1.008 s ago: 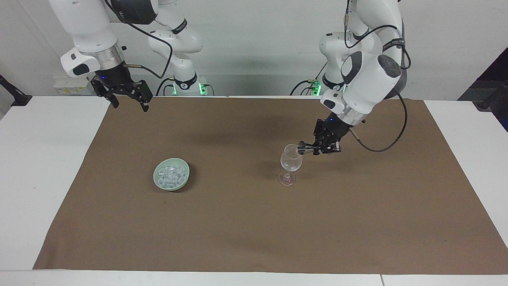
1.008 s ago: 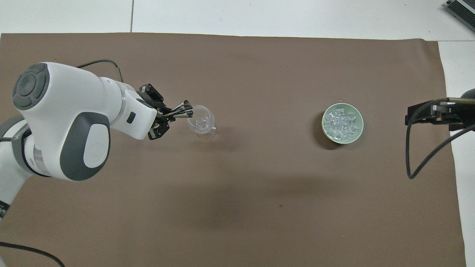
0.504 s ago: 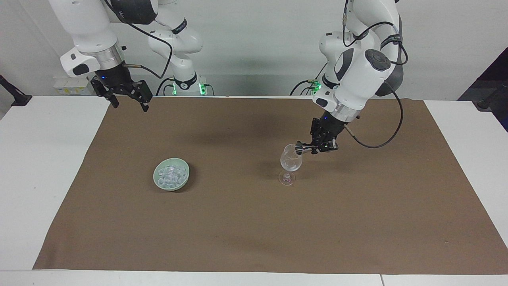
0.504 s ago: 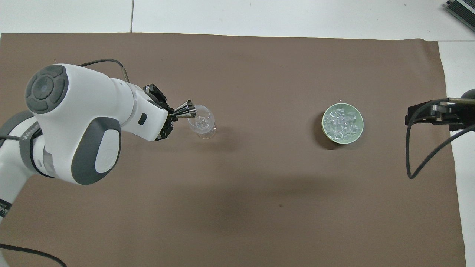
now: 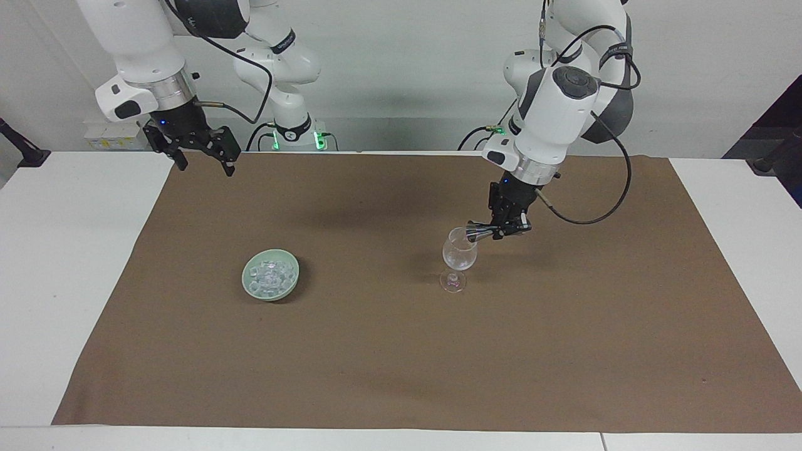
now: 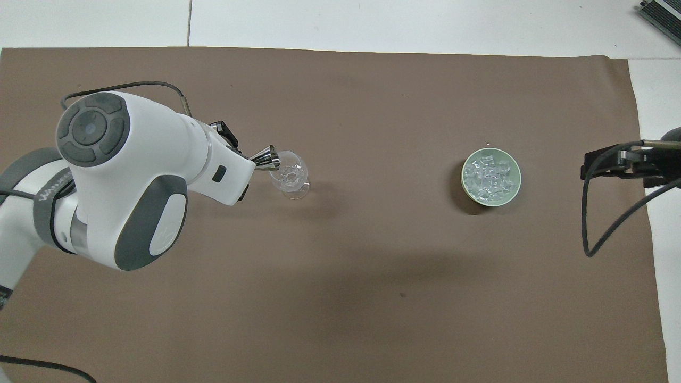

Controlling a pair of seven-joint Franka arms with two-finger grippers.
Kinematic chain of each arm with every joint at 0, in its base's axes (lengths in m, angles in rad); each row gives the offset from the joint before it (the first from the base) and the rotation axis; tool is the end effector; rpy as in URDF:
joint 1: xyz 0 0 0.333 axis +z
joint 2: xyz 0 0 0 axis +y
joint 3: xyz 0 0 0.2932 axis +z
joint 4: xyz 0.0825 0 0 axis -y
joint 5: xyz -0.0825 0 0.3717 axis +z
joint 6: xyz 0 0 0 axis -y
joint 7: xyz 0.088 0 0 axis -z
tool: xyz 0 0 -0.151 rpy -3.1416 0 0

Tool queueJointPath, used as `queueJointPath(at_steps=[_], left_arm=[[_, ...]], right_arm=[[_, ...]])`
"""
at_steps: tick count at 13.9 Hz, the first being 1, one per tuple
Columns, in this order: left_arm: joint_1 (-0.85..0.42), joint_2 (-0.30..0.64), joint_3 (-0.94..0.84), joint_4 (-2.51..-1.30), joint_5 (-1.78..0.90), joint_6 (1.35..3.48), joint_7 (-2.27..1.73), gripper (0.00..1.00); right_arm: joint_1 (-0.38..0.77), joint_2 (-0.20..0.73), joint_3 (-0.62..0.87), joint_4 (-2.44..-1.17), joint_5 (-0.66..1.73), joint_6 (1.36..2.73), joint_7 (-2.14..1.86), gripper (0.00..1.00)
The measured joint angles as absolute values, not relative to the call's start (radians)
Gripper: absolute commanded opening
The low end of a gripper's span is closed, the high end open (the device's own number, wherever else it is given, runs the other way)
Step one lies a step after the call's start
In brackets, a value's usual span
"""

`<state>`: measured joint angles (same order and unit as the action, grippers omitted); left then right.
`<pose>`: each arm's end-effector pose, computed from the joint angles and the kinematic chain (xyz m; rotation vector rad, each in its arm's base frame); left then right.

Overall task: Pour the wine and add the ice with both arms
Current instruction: 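Tilt the silver cup with the left gripper to pour into the glass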

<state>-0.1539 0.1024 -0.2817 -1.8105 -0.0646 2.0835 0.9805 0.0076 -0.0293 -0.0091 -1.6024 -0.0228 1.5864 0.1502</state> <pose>0.5449 -0.2557 0.4381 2.3781 -1.9736 0.2965 0.5358 -0.0043 0.5604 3.1111 -0.2361 0.0233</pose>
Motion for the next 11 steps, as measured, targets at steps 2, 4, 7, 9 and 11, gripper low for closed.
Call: queueJointPath(at_steps=[2, 4, 7, 9, 11], left_arm=[[-0.154, 0.102, -0.281, -1.801, -0.045, 2.063, 0.978, 0.0], [-0.165, 0.102, -0.282, -1.789, -0.016, 2.036, 0.955, 0.0], [-0.193, 0.102, -0.282, -1.772, 0.014, 2.005, 0.914, 0.0], [-0.205, 0.103, -0.282, -1.767, 0.031, 1.991, 0.897, 0.0], [-0.212, 0.114, -0.282, -1.744, 0.084, 1.96, 0.876, 0.0]], right_arm=[[0.008, -0.029, -0.009, -1.602, -0.023, 1.586, 0.15, 1.0], [0.008, -0.029, -0.009, -1.602, -0.023, 1.586, 0.15, 1.0], [0.008, -0.029, -0.009, -1.602, -0.023, 1.586, 0.15, 1.0], [0.008, -0.029, -0.009, -1.602, -0.023, 1.586, 0.15, 1.0], [0.008, -0.029, -0.009, -1.602, -0.023, 1.586, 0.15, 1.0]])
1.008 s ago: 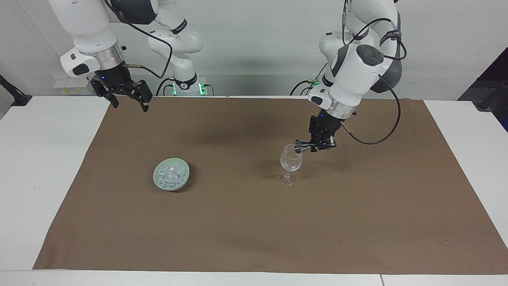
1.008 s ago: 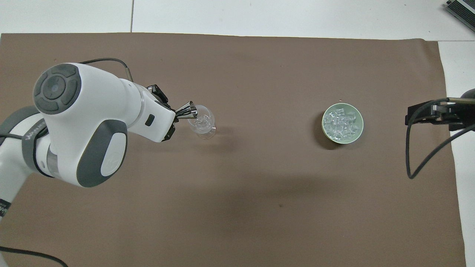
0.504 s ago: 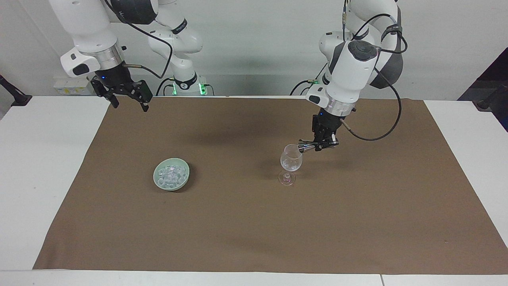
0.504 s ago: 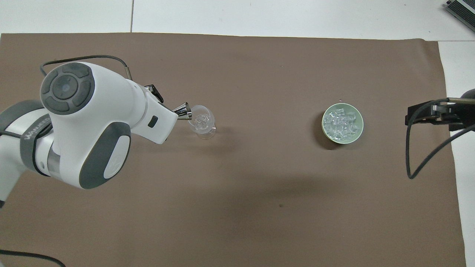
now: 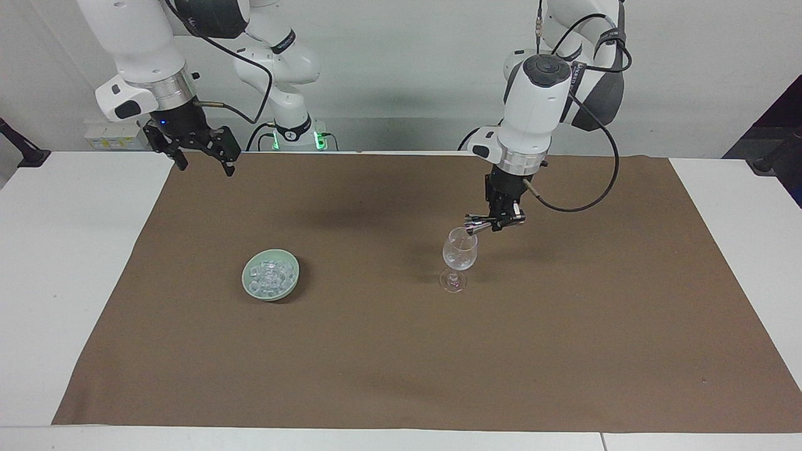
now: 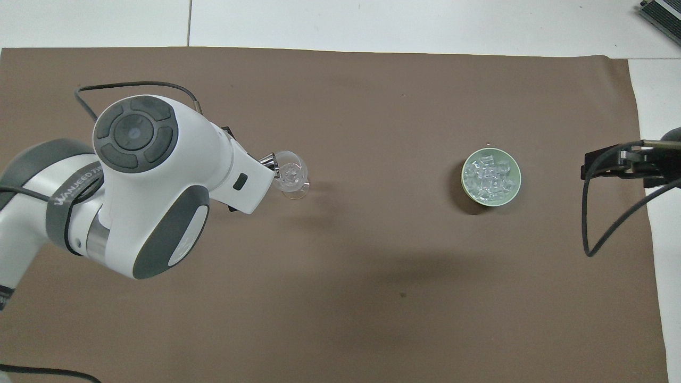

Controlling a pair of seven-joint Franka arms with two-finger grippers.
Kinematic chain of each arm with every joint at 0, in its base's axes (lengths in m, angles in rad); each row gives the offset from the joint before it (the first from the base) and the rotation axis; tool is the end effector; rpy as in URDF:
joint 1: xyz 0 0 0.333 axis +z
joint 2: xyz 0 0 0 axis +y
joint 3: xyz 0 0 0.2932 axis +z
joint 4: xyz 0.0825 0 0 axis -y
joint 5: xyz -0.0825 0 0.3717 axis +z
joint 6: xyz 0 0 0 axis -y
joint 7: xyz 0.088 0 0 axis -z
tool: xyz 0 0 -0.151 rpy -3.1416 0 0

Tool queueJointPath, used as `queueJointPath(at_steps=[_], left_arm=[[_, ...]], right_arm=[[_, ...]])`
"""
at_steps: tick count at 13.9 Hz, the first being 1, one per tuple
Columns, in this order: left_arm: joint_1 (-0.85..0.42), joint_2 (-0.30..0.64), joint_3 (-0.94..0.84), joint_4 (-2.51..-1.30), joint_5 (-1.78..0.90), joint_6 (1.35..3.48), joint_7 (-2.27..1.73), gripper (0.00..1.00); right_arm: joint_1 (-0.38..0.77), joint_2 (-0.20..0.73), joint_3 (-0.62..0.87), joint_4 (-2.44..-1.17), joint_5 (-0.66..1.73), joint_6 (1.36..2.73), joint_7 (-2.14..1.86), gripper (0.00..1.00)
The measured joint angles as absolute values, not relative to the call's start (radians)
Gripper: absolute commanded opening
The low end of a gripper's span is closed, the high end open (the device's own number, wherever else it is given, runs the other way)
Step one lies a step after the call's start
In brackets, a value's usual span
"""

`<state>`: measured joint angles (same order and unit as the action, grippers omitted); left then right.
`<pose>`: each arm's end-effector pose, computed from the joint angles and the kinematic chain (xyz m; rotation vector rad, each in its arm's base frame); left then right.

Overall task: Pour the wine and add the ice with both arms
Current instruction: 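Tilt the silver cup with the left gripper to pour into the glass, then draw the cup back with the left gripper while the right gripper reaches the bowl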

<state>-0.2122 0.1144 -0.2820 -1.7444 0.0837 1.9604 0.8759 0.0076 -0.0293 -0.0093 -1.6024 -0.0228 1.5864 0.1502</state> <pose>0.5326 -0.2715 0.4498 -2.3547 1.9720 -0.1468 0.5358 -0.0044 0.5604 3.1111 -0.2364 0.0233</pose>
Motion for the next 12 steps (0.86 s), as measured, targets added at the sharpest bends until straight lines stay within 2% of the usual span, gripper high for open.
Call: queueJointPath(at_steps=[5, 12], left_arm=[[-0.252, 0.156, -0.282, -1.664, 0.142, 1.879, 0.811, 0.0], [-0.268, 0.168, -0.281, -1.652, 0.197, 1.844, 0.779, 0.0]], right_arm=[[0.008, -0.029, -0.009, -1.602, -0.023, 1.586, 0.15, 1.0], [0.008, -0.029, -0.01, -1.602, -0.023, 1.586, 0.15, 1.0]])
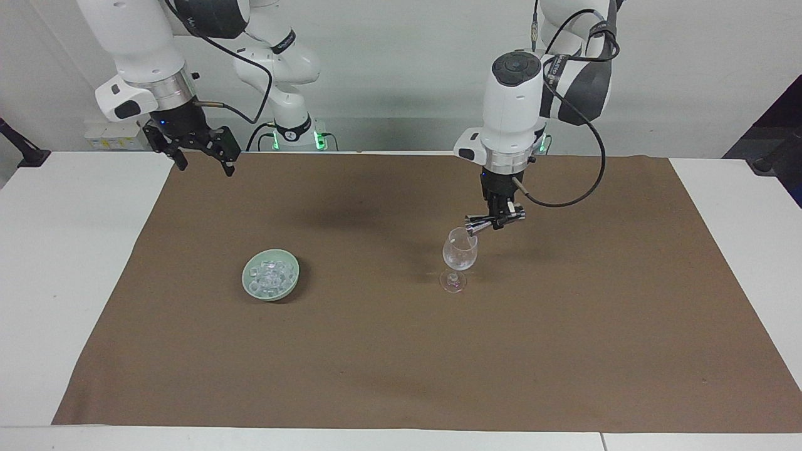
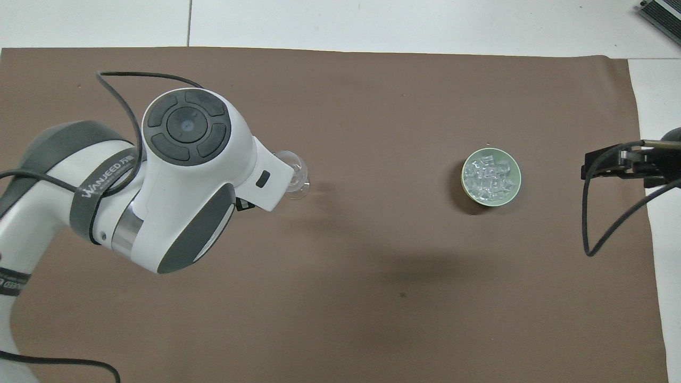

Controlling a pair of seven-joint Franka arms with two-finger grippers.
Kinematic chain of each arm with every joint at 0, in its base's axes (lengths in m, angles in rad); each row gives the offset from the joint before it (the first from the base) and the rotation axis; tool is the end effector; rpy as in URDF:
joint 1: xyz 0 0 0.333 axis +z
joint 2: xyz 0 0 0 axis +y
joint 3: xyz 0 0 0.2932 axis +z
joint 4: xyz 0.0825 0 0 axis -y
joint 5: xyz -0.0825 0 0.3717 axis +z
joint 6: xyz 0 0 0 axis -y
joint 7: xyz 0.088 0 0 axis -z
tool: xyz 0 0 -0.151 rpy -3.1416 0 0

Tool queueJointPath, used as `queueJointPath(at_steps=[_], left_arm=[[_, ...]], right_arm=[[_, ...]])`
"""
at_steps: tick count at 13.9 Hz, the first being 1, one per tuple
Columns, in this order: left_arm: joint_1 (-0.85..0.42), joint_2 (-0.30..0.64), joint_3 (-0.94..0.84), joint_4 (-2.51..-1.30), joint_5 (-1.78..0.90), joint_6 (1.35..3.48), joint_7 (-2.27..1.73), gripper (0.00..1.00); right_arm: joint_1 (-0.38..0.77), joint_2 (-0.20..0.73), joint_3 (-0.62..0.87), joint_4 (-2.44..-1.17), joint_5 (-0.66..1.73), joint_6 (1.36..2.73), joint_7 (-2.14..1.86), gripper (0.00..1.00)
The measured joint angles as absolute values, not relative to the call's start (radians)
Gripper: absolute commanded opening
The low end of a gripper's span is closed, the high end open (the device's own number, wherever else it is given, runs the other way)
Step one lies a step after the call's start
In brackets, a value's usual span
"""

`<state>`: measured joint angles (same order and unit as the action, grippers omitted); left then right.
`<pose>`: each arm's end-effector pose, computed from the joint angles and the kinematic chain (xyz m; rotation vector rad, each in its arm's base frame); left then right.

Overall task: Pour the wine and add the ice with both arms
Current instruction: 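Draw the cup back with the left gripper while the right gripper reaches the bowl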

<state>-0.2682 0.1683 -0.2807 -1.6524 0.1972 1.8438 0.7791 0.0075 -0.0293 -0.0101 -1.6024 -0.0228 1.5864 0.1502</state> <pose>0.5302 -0.2872 0.4523 -2.3154 1.8992 -0.0203 0.5358 -0.0049 0.5604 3.1110 -0.2378 0.0233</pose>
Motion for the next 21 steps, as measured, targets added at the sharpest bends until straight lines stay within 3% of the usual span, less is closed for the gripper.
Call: queueJointPath(at_steps=[11, 17, 21], left_arm=[[-0.31, 0.232, -0.263, -1.538, 0.263, 1.759, 0.687, 0.0], [-0.127, 0.227, -0.26, -1.524, 0.081, 1.773, 0.839, 0.0], [-0.056, 0.223, -0.26, -1.523, -0.081, 1.775, 0.962, 0.0]], right_arm=[[0.007, -0.029, -0.012, -1.602, -0.023, 1.587, 0.15, 1.0], [0.007, -0.027, -0.013, -1.608, -0.023, 1.64, 0.15, 1.0], [0.012, -0.008, -0.008, -1.688, -0.023, 1.762, 0.15, 1.0]])
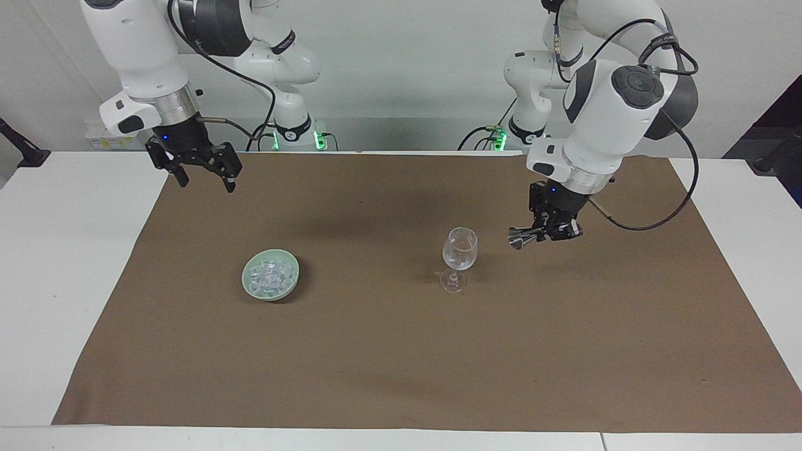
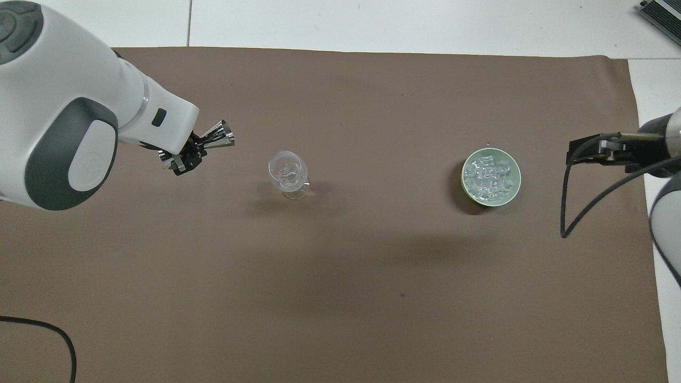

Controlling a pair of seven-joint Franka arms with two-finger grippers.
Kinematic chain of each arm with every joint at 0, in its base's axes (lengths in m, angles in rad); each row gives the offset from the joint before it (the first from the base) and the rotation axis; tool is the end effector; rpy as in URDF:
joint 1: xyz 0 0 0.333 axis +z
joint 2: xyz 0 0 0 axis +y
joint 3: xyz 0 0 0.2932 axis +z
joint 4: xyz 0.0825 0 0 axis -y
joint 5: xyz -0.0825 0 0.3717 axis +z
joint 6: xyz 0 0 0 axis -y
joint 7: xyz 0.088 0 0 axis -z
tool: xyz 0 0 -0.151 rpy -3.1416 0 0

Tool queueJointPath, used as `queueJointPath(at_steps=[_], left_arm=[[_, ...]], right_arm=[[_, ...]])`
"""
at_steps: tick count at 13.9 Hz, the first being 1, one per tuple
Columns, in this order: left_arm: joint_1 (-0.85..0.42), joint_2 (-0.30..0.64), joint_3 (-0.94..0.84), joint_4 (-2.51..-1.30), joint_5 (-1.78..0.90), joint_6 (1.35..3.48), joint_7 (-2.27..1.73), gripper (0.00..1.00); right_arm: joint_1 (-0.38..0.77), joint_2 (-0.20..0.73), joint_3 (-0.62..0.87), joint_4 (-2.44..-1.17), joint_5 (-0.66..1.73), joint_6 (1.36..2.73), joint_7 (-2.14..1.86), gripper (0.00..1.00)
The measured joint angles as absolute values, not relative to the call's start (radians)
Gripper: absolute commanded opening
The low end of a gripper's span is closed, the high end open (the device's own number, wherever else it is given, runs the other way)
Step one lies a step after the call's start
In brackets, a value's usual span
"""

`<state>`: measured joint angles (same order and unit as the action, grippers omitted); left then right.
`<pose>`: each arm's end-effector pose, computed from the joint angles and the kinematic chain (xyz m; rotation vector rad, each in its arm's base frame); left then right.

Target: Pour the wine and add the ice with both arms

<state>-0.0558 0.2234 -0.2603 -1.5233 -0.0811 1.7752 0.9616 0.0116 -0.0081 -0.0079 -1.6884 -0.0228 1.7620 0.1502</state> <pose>0.5870 -0.1906 0.4737 2.4452 -1.7743 0.1169 0.5587 -0.0009 0.5250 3.1148 -0.2232 0.1300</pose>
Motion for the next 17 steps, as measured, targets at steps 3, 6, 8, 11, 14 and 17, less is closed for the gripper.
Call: queueJointPath(at_steps=[3, 6, 8, 11, 14, 17], left_arm=[[0.028, 0.224, -0.259, -1.525, -0.247, 1.777, 1.13, 0.0], [0.153, 0.229, -0.257, -1.538, -0.454, 1.758, 1.368, 0.0], [0.254, 0.243, -0.255, -1.566, -0.568, 1.724, 1.545, 0.0], [0.383, 0.317, -0.253, -1.604, -0.75, 1.633, 1.78, 0.0], [0.484, 0.402, -0.252, -1.687, -0.962, 1.592, 2.036, 0.0], [0.536, 0.462, -0.253, -1.755, -1.068, 1.586, 2.243, 0.0]], right_arm=[[0.022, 0.027, -0.004, -1.763, -0.023, 1.844, 0.129, 1.0], [0.044, 0.086, -0.003, -1.801, -0.023, 1.925, 0.114, 1.0], [0.055, 0.113, -0.003, -1.855, -0.023, 2.001, 0.114, 1.0], [0.072, 0.136, -0.003, -1.917, -0.024, 2.072, 0.114, 1.0], [0.073, 0.174, -0.004, -1.94, -0.028, 2.128, 0.113, 1.0], [0.074, 0.201, -0.004, -1.953, -0.051, 2.158, 0.112, 1.0]])
